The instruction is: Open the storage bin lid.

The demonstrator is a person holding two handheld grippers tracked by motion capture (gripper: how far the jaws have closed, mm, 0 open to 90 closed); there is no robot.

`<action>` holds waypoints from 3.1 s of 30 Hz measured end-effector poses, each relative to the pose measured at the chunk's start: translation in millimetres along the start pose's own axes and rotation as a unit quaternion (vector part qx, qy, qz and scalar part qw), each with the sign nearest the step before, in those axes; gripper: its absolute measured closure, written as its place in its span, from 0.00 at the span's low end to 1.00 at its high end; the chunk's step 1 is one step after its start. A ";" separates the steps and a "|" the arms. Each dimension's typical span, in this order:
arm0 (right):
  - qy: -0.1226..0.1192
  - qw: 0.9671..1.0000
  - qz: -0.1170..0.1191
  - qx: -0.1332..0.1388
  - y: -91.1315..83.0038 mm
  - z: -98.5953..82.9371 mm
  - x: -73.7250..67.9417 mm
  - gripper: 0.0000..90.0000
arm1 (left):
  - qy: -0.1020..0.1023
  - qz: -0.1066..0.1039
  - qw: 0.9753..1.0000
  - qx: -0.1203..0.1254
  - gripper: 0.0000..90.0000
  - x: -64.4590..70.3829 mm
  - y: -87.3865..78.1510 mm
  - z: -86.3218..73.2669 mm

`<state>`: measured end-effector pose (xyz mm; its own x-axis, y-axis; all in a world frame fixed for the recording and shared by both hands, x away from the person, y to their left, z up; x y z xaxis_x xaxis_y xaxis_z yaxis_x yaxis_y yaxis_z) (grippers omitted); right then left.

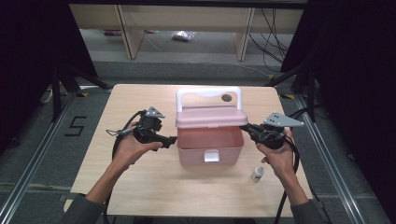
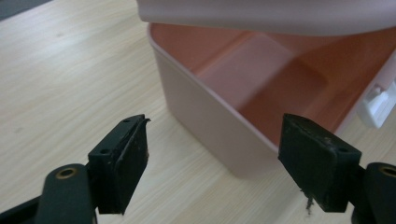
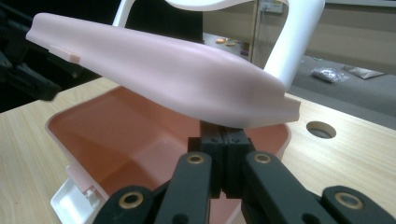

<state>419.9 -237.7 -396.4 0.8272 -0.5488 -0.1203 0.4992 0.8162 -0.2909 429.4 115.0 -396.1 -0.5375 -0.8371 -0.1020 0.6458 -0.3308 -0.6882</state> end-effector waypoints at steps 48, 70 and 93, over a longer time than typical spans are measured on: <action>-0.004 1.000 -0.008 0.007 5.7 35.0 27.6 1.00 | -0.033 -0.022 0.998 0.050 0.65 25.4 27.6 -21.7; 0.020 0.999 -0.036 -0.012 30.1 36.8 64.6 1.00 | -0.025 -0.015 0.999 0.041 0.65 29.9 23.9 -22.2; 0.064 0.996 -0.045 -0.032 52.9 22.3 86.7 0.98 | -0.026 -0.015 0.999 0.041 0.64 31.1 23.7 -22.8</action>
<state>523.7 -238.2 -401.1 0.7382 -0.6414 -0.2089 0.5496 0.7515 -0.3649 415.6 91.0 -431.9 -0.5303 -0.8467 -0.0426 0.6732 -0.3900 -0.6283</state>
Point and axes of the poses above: each handheld gripper's, and its own axes: y roughly forward along the jaws, z roughly out of its top, x roughly to its right, the point moved 2 cm from there along y, roughly forward along the jaws, and after that the axes turned 13 degrees about z, right-handed, at the moved point
